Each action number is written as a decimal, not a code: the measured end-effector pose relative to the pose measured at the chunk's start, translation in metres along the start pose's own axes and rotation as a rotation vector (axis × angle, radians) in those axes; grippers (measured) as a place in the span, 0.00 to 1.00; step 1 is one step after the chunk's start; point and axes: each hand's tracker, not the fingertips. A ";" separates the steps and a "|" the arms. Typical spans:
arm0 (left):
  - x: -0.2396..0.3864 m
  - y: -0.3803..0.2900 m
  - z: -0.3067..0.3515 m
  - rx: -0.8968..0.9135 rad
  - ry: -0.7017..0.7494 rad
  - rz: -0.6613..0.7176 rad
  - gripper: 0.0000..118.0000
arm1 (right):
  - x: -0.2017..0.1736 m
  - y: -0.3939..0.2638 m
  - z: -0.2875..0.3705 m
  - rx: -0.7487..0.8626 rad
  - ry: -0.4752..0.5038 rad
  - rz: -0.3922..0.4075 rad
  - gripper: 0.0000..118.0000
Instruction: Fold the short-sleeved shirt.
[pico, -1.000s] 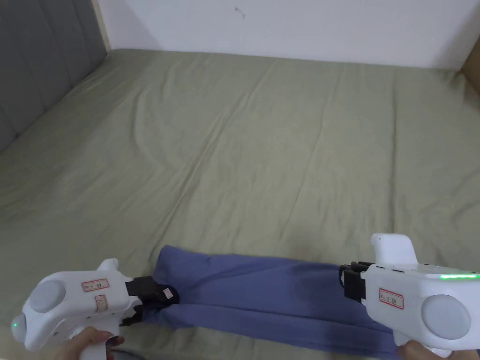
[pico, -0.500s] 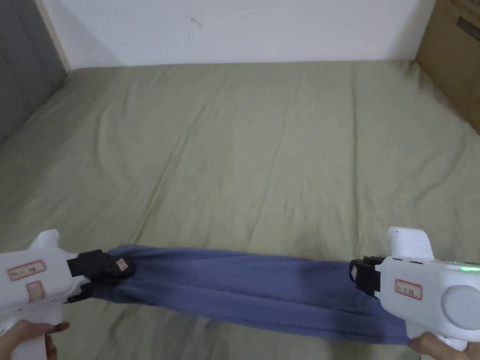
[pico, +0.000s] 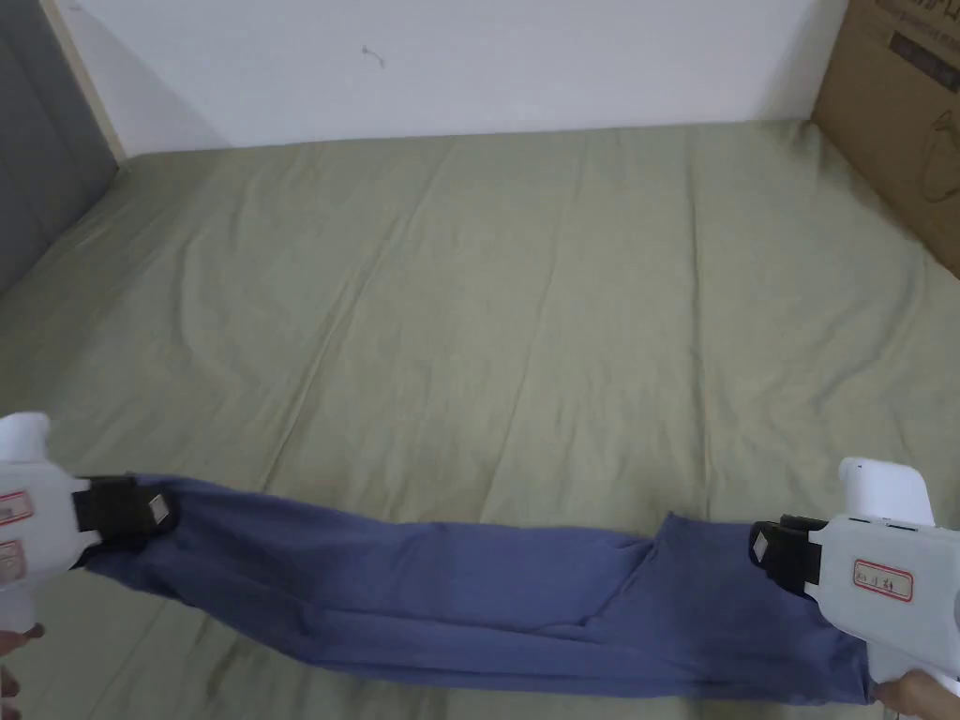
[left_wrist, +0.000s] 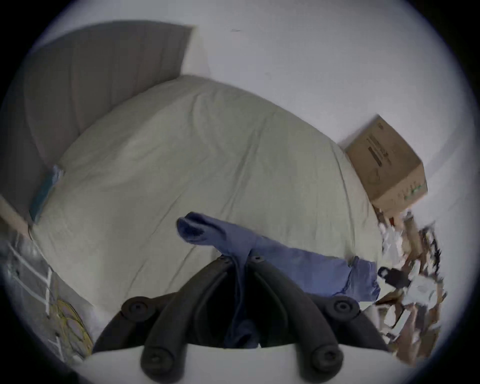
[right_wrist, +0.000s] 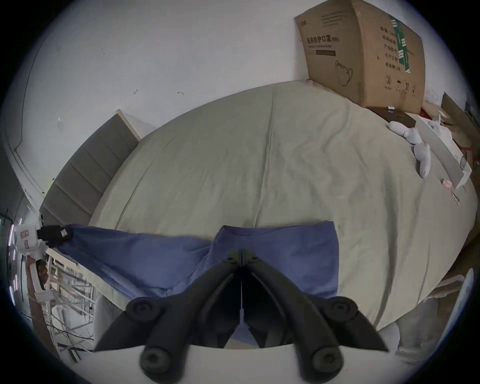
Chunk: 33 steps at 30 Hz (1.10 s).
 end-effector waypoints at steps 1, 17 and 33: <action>0.020 0.001 0.001 0.016 -0.029 -0.062 0.05 | -0.001 -0.001 0.001 0.001 0.002 0.002 0.00; 0.244 -0.128 -0.146 -0.272 -0.227 -0.535 0.70 | 0.033 -0.009 0.012 -0.009 -0.008 -0.059 0.00; 0.142 -0.070 -0.110 -0.161 -0.217 -0.134 0.00 | 0.031 -0.010 0.019 0.029 0.002 -0.080 0.00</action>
